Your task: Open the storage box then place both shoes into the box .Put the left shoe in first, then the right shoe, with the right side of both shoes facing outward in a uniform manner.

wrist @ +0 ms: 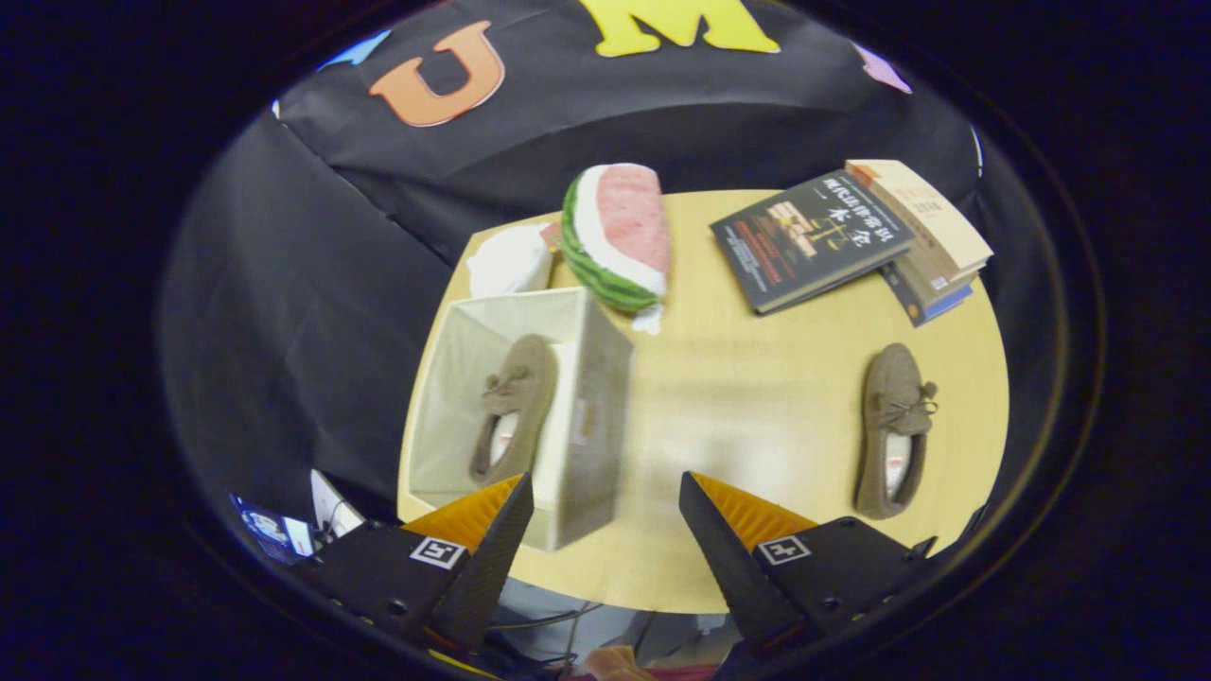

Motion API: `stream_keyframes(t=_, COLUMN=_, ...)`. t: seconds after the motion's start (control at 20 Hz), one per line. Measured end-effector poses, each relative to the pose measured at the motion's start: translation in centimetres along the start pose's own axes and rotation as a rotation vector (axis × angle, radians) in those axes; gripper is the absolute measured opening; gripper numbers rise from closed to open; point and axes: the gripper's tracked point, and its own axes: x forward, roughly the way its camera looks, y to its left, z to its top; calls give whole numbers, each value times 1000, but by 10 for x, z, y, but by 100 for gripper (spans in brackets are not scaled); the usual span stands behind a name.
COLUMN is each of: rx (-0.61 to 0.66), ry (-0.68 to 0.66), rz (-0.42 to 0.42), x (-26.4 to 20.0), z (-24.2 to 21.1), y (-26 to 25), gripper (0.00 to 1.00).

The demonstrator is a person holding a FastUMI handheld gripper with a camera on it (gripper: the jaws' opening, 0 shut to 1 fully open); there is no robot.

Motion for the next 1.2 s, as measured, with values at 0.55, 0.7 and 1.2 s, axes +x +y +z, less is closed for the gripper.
stream_keyframes(t=0.55, rx=114, ry=66, rz=-246, x=21, z=-30, y=-244, gripper=96)
stream_keyframes(t=0.7, rx=131, ry=98, rz=-287, x=29, z=-42, y=-285, gripper=95)
stream_keyframes(t=1.2, rx=105, ry=47, rz=-379, x=58, z=-35, y=-343, gripper=80)
